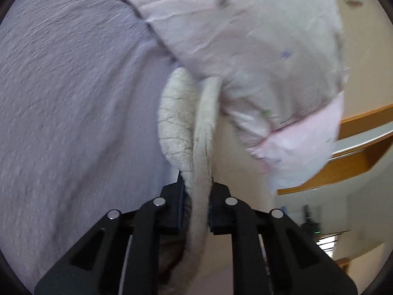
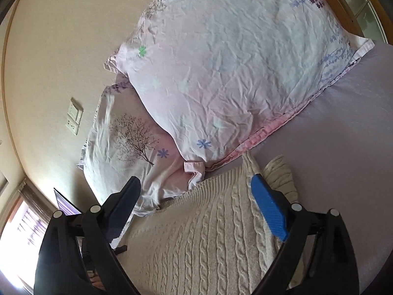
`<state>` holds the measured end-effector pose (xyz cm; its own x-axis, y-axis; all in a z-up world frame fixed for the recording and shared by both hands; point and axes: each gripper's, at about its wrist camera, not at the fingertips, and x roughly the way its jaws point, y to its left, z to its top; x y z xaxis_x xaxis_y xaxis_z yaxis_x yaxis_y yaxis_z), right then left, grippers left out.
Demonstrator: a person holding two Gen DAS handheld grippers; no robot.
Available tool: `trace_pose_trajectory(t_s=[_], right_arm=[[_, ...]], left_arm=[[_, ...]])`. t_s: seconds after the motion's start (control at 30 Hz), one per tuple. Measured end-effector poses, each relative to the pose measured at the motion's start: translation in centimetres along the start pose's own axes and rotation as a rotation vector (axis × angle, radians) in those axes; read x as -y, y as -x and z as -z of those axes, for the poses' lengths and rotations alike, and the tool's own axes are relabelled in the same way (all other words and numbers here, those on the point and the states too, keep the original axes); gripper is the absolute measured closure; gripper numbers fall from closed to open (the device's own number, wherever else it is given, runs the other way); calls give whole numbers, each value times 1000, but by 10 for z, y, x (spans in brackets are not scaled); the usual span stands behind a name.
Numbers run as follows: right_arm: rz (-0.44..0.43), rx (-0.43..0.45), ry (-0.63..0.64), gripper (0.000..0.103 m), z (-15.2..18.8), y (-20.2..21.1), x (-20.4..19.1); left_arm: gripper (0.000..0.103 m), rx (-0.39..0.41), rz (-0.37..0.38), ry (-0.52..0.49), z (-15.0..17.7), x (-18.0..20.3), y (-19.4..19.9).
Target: Fold small clothes
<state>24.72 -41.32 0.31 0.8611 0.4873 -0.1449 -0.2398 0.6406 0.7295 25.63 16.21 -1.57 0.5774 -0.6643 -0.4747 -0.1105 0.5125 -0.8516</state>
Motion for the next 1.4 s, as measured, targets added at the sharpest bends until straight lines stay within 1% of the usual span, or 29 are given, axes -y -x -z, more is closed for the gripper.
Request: trace_pose_trajectory(t_s=[0.03,0.07,0.17,0.23,0.3,0.33,0.37,0.4,0.47,0.5,0.53,0.57,0.63,0.67,0.7,0.73,0.8,0.87,0.9,0.93,1.03,1.07,1.13,1.23,1.27,1.3,1.33,1.37,1.4], right_arm=[[-7,7,-1,10,-1,2,0],[-10,16,-1,10,-3,6,0],[-9,38,0,10,-10,17,0],[-14,56,-5,10,-14,25,-1],[-5,78,-3,10,-18,33,-1],[7,94,4,10,-20,38,-2],[20,104,9,10,-22,41,-1],[39,112,17,10,-24,44,0],[90,112,24,10,-28,46,6],[114,103,19,10,-29,46,10],[130,88,8,10,-31,45,14],[140,65,-18,10,-33,43,22],[147,30,-57,10,-36,41,31],[141,0,-81,10,-37,38,36],[135,-36,-99,10,-37,34,39],[131,-90,-116,10,-37,26,42],[144,-161,-118,10,-33,14,42],[175,-248,-92,10,-26,-3,39],[183,-277,-83,10,-22,-9,38],[188,-303,-74,10,-18,-15,37],[189,-364,-87,10,-11,-28,39],[188,-364,-88,11,-10,-28,39],[177,-360,-87,13,-9,-27,38],[155,-376,-72,27,-4,-30,33],[156,-378,-63,37,-2,-31,33],[149,-382,-61,55,0,-33,33],[126,-393,-70,60,2,-34,35],[92,-393,-92,63,5,-34,36],[81,-387,-87,65,5,-33,35]], left_arm=[[90,5,64,4,1,10,3],[90,7,99,-3,3,20,5],[90,2,210,-87,13,80,-2],[90,-38,313,-125,25,128,-26],[90,-91,383,-164,40,167,-58],[90,-115,401,-182,47,181,-74],[90,-167,418,-210,61,205,-108],[89,-206,415,-220,72,218,-132],[83,-293,374,-223,93,236,-186],[78,-352,343,-204,104,240,-212],[79,-391,354,-171,112,239,-226],[79,-409,388,-149,114,238,-229],[75,-390,417,-177,114,237,-217],[72,-347,398,-225,110,235,-201],[64,-305,365,-265,106,231,-185],[57,-264,305,-302,100,227,-172],[46,-182,128,-389,92,214,-145],[42,-150,7,-418,86,195,-133],[40,-150,-45,-408,83,183,-131],[40,-163,-73,-383,81,172,-133],[38,-234,-85,-329,83,150,-146],[37,-253,-82,-326,86,138,-139],[31,-272,-70,-317,92,134,-150],[28,-278,-51,-277,97,135,-163],[29,-282,-43,-262,97,134,-167],[31,-266,-43,-279,99,135,-169],[39,-267,-46,-295,103,135,-179],[45,-270,-57,-314,102,136,-179],[55,-274,-50,-322,100,135,-176]])
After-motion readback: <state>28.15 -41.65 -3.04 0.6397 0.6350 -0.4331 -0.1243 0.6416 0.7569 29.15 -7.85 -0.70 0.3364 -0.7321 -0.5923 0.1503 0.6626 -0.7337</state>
